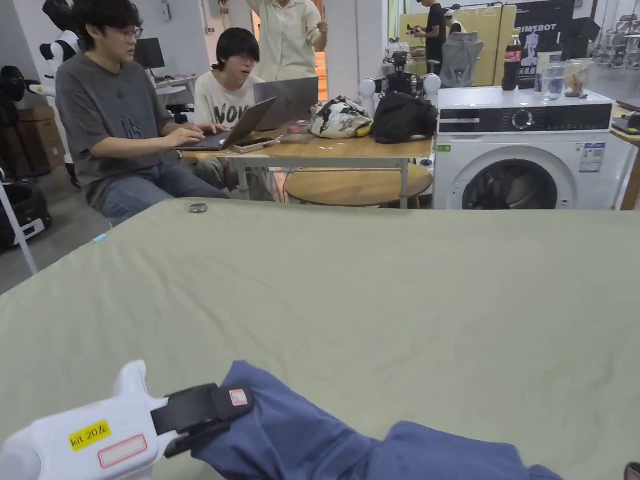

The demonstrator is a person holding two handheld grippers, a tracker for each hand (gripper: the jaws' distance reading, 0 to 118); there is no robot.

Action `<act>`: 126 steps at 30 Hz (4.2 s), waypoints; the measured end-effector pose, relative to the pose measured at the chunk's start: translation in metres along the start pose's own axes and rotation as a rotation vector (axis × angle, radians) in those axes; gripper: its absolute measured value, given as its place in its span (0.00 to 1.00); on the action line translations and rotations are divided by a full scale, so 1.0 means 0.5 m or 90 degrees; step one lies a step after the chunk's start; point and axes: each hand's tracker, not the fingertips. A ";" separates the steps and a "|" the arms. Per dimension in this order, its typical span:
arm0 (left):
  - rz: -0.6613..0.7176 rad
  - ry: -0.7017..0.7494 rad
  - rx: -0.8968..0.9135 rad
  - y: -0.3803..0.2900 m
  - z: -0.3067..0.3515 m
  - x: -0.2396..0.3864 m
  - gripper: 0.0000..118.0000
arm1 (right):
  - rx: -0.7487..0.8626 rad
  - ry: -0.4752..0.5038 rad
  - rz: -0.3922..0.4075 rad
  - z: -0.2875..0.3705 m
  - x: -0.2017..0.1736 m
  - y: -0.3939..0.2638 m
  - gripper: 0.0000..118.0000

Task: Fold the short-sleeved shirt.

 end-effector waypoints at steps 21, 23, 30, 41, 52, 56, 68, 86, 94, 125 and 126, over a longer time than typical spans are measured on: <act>-0.069 -0.141 -0.244 -0.184 -0.412 0.184 0.08 | 0.006 -0.051 -0.023 0.093 0.040 -0.033 0.00; -0.083 -0.127 -0.310 -0.222 -0.450 0.177 0.08 | 0.000 -0.052 -0.040 0.080 0.040 -0.037 0.00; -0.117 -0.086 -0.356 -0.278 -0.481 0.195 0.04 | -0.057 -0.039 -0.001 0.022 -0.011 -0.057 0.00; 0.054 -0.111 -0.165 -0.069 -0.233 0.004 0.73 | -0.227 0.024 0.081 -0.237 -0.092 -0.033 0.00; 0.191 -0.178 -0.294 -0.181 -0.348 -0.075 0.73 | -0.242 0.082 -0.061 -0.239 -0.035 -0.062 0.00; 0.089 -0.062 -0.319 -0.186 -0.373 -0.045 0.25 | -0.234 0.059 -0.006 -0.229 -0.053 -0.056 0.00; 0.111 -0.007 -0.088 0.059 -0.057 -0.224 0.24 | -0.097 0.168 0.135 -0.334 -0.360 0.070 0.00; -0.128 0.439 0.088 0.323 0.131 -0.295 0.64 | -0.106 0.228 0.173 -0.526 -0.546 0.125 0.00; -0.340 0.362 0.256 0.253 0.037 0.012 0.30 | 0.077 0.094 0.248 -0.371 -0.416 0.193 0.00; -0.470 0.224 0.255 0.110 -0.149 0.326 0.00 | 0.296 -0.183 0.159 -0.043 -0.135 0.258 0.00; -0.468 0.225 0.257 0.110 -0.147 0.324 0.00 | 0.294 -0.184 0.163 -0.043 -0.135 0.258 0.00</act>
